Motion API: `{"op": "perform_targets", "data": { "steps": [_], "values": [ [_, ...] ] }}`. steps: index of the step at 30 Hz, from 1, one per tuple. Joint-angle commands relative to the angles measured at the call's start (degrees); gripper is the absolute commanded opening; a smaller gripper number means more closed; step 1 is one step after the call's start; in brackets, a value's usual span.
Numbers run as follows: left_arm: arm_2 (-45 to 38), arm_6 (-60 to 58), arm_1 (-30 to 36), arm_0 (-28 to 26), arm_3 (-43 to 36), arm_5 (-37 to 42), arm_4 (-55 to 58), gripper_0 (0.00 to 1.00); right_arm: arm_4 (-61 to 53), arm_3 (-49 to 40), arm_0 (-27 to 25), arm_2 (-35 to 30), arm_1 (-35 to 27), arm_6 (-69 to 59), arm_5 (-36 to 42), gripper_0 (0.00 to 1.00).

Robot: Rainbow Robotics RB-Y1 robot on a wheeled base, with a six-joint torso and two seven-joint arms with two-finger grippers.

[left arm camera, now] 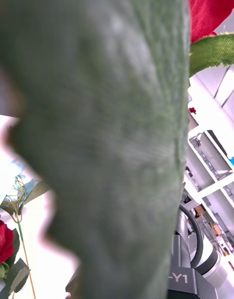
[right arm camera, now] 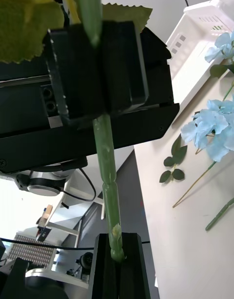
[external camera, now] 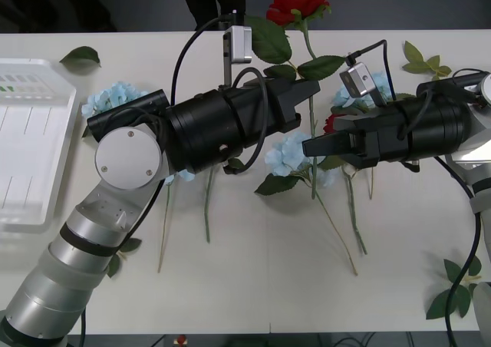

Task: Place the red flowers into the right box and the blue flowers into the left box. If a person shows an open palm, hand one flower to the person first, then continue sorting.

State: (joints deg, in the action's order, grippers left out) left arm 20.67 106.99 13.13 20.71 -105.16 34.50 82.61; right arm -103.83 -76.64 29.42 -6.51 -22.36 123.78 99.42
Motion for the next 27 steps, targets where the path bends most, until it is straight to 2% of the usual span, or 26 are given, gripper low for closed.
{"op": "perform_targets", "data": {
  "steps": [1,2,3,5,14,17,22,27],
  "values": [
    [-0.54,0.06,0.84,1.44,-0.92,-0.75,0.71,0.52,-0.93,-2.2,0.55,-0.78,-0.14,-0.99,0.25,0.0],
    [-0.54,0.06,0.93,1.44,-0.92,-0.75,0.71,0.82,-1.11,-2.2,0.55,-0.78,-0.14,-0.99,0.25,0.0],
    [-0.54,0.06,0.93,1.44,-0.92,-0.75,0.71,0.9,-1.11,-2.2,0.55,-0.87,-0.14,-0.99,0.25,0.0],
    [-0.63,0.06,1.02,1.35,-0.92,-0.75,0.71,1.0,-1.11,-2.2,0.55,-0.87,-0.14,-0.99,0.34,0.0],
    [-1.6,0.59,5.24,-0.76,-2.41,1.54,0.8,1.0,-1.11,-2.11,0.46,-1.4,-2.33,-0.82,0.34,0.0],
    [-4.85,0.42,8.49,-2.96,-4.35,7.25,1.32,1.0,0.03,-2.11,0.37,-2.1,-5.23,-0.99,0.34,0.0],
    [-14.96,-0.2,12.36,-5.6,-5.75,24.39,2.82,1.0,7.06,-2.11,0.28,-5.79,-11.65,-1.17,1.13,0.0],
    [-25.33,-2.57,14.29,-6.83,-5.75,36.69,-0.52,1.0,15.5,-2.11,-0.24,-9.39,-17.54,-1.96,1.31,0.0]
  ]
}}
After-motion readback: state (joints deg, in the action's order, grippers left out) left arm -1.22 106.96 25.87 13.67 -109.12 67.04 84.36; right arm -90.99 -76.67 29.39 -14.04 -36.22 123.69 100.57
